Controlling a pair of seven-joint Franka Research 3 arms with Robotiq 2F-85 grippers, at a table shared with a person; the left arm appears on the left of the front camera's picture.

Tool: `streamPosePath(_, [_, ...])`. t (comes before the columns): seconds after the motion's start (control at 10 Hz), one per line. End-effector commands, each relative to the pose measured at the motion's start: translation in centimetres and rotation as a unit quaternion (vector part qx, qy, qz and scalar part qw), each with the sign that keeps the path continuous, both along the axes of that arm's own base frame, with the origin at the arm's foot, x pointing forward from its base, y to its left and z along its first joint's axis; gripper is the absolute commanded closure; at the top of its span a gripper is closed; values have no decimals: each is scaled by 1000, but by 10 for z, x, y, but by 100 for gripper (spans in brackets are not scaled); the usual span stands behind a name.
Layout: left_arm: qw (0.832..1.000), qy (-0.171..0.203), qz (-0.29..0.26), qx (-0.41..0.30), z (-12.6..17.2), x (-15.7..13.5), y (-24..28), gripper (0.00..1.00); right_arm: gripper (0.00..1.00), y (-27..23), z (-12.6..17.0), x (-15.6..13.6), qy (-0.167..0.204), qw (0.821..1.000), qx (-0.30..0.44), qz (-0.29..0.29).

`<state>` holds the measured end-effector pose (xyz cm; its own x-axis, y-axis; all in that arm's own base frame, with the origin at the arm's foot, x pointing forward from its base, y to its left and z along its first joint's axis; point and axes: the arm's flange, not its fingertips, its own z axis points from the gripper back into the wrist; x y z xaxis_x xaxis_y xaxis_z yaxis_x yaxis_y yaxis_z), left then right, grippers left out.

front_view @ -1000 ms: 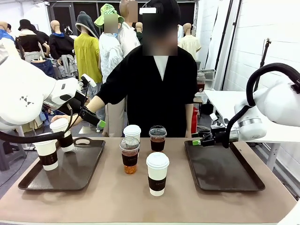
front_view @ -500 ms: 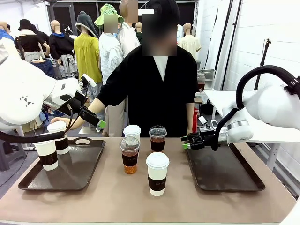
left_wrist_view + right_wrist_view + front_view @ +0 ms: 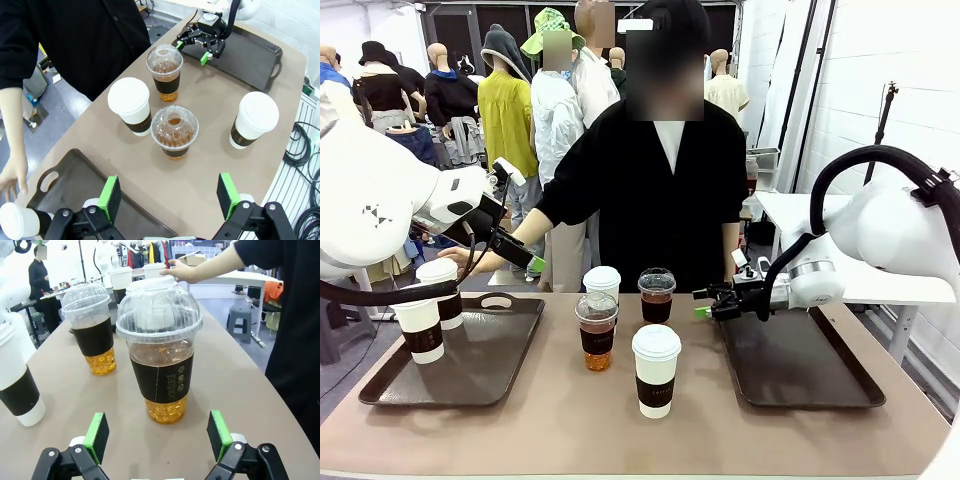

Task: Distribute the coffee onto the tray.
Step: Pick up one iced Americano and place it on the right Handle tray.

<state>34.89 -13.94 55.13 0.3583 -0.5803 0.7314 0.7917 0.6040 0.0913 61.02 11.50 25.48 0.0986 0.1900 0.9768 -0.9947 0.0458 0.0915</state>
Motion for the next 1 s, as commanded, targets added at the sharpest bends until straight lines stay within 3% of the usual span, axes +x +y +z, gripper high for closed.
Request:
streamPosePath(0.0, [1000, 1, 0, -3, 0, 0, 1, 0, 0, -6, 0, 1, -7, 1000, 6, -6])
streamPosePath(0.6, [1000, 1, 0, -3, 0, 0, 1, 0, 0, -2, 0, 0, 0, 1000, 0, -1])
streamPosePath(0.9, [1000, 1, 0, -3, 0, 0, 1, 0, 0, 17, -17, 1, -1, 1000, 30, 4])
